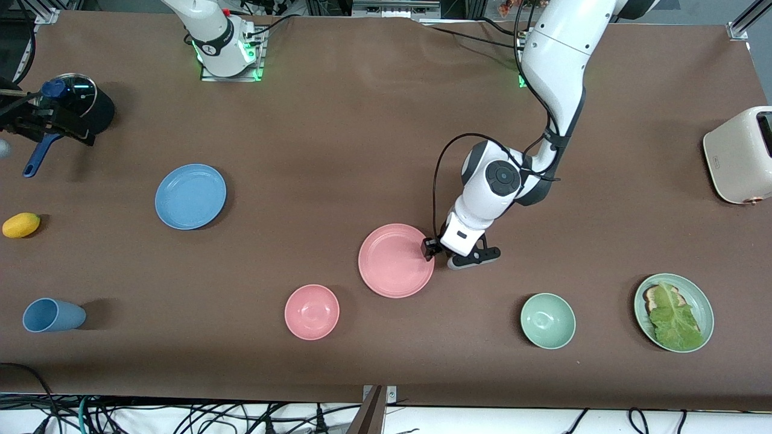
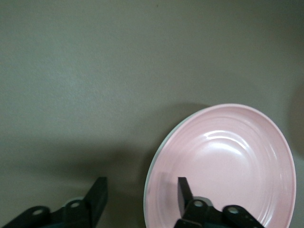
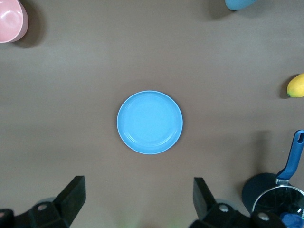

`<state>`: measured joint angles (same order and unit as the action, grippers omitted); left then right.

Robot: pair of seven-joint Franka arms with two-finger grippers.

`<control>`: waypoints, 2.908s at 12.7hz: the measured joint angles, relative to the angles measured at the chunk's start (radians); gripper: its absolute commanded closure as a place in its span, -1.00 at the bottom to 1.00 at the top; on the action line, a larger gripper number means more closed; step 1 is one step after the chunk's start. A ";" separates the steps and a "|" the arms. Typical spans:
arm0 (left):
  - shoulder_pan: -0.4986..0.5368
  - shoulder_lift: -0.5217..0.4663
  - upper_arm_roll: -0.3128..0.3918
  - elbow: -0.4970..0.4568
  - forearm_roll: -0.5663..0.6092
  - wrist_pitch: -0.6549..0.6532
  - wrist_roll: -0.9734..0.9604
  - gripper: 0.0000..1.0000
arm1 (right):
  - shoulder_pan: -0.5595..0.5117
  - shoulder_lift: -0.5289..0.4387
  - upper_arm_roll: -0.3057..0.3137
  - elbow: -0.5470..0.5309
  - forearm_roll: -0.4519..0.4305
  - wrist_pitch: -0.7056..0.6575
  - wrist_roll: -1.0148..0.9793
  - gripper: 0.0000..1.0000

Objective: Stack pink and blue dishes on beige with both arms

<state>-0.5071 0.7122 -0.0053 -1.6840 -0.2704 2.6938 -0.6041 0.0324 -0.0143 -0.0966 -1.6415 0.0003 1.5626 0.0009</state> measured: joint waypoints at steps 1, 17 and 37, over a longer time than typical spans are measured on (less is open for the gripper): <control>0.000 -0.003 0.013 0.007 0.000 -0.008 0.005 -0.79 | 0.000 0.000 0.000 0.000 0.000 0.000 0.000 -1.00; 0.321 -0.149 0.057 0.025 0.002 -0.387 0.723 -0.99 | -0.163 0.410 -0.111 -0.301 0.319 0.410 -0.315 -0.99; 0.454 -0.297 0.157 0.251 0.003 -0.981 0.894 -0.99 | -0.200 0.593 -0.080 -0.142 0.506 0.273 -0.589 1.00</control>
<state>-0.0529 0.4151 0.1519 -1.4332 -0.2679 1.7128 0.2899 -0.1679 0.5792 -0.1762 -1.7834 0.5062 1.8356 -0.5879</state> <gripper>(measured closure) 0.000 0.947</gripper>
